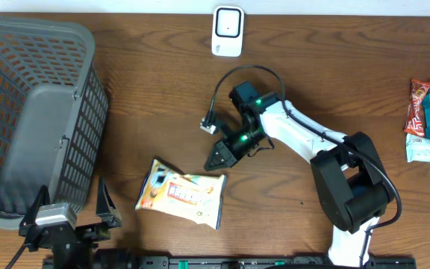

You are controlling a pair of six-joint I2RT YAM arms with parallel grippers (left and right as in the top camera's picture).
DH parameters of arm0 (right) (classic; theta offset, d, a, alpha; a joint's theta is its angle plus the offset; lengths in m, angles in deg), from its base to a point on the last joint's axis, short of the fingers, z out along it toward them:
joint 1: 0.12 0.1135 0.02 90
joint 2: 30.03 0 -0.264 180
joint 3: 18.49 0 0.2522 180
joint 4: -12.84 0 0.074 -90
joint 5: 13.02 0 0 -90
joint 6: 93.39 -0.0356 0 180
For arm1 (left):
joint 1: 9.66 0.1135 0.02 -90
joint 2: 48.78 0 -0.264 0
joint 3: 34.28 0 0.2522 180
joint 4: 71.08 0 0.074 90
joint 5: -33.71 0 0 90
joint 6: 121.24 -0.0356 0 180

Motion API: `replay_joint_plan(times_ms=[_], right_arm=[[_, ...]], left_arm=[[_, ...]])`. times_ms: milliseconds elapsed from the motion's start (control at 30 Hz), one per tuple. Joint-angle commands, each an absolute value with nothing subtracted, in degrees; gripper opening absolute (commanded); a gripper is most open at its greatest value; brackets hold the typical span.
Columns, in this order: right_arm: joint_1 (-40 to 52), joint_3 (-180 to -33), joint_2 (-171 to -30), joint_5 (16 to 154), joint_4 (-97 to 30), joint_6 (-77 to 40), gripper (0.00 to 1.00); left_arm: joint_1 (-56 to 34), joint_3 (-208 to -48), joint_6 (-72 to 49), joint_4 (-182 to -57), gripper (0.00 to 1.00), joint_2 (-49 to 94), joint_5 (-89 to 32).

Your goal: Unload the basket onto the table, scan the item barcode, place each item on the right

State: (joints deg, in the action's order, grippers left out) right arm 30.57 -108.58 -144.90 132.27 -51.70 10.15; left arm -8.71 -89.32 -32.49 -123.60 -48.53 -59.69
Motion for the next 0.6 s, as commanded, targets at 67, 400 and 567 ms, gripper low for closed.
replay_joint_plan(times_ms=[67, 400, 567], right_arm=[[29.4, -109.5, -143.4, 130.6, -51.4, 9.1, 0.16], [37.5, -111.2, -134.8, 109.3, -53.4, 9.0, 0.8], [47.1, -110.6, -135.0, 101.7, -52.0, 14.1, 0.85]], left_arm=[[-8.9, -89.5, -32.0, -123.3, 0.98, -48.6, -60.4], [-8.9, -89.5, -32.0, -123.3, 0.98, -48.6, -60.4], [-8.9, -89.5, -32.0, -123.3, 0.98, -48.6, -60.4]])
